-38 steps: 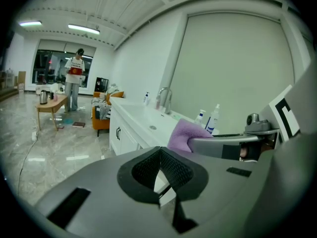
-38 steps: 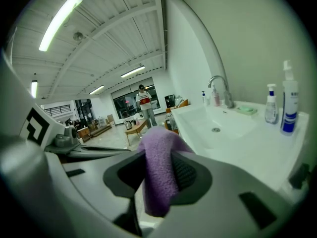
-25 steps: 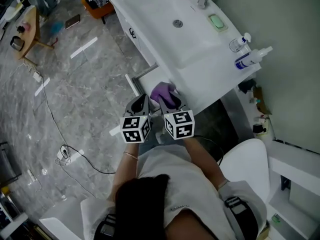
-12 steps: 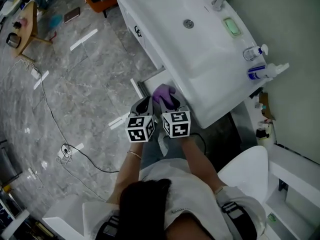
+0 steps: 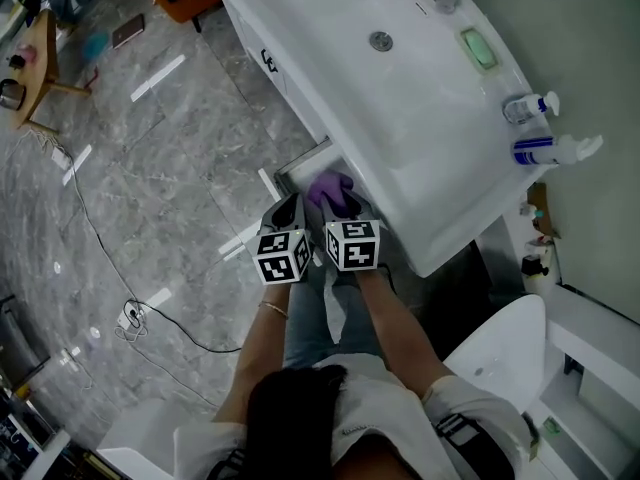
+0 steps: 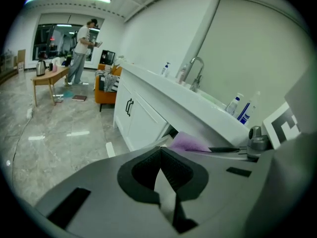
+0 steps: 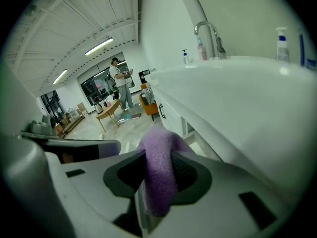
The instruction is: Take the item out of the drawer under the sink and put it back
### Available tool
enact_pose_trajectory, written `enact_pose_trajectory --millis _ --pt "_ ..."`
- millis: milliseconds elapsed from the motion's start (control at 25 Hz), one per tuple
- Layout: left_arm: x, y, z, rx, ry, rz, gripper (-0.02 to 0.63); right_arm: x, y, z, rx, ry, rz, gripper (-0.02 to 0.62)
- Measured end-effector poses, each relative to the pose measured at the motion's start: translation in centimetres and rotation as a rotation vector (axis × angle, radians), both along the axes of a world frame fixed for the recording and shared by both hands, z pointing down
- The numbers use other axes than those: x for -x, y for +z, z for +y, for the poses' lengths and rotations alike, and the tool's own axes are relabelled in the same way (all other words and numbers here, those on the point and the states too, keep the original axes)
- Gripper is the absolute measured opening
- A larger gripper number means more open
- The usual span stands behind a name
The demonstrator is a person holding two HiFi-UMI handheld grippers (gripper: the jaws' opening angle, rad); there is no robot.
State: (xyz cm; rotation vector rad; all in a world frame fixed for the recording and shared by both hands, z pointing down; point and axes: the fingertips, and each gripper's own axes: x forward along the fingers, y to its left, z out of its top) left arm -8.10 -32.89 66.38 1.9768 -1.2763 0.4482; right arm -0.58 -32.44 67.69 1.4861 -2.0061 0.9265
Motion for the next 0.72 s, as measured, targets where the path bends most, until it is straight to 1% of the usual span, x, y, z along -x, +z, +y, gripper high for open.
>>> enact_pose_trajectory --millis 160,280,360,440,520,640,720 --pt "-0.3 2.3 -0.6 0.035 0.047 -0.015 0.005 0.0 3.1 -0.3 0.055 0.020 -0.006 0.132" --pt "-1.1 3.5 -1.0 0.061 0.070 -0.018 0.005 -0.5 5.0 -0.7 0.089 0.027 0.009 0.132" --pt "-1.5 4.4 -1.5 0.058 0.073 -0.012 0.005 -1.1 6.3 -1.0 0.096 0.028 0.029 0.132" --pt "-2.0 4.8 -1.9 0.041 0.067 0.012 0.005 -1.8 7.2 -0.9 0.094 0.039 0.047 0.132" --pt "-2.5 5.4 -2.1 0.035 0.078 0.026 0.005 -2.1 8.2 -0.6 0.100 0.043 0.045 0.132" --pt "-2.4 7.4 -2.7 0.081 0.084 -0.029 0.005 -1.7 9.8 -0.9 0.112 0.047 0.017 0.133" --pt "-2.5 8.3 -2.9 0.106 0.073 -0.043 0.005 -1.4 10.6 -1.1 0.105 0.038 -0.010 0.133"
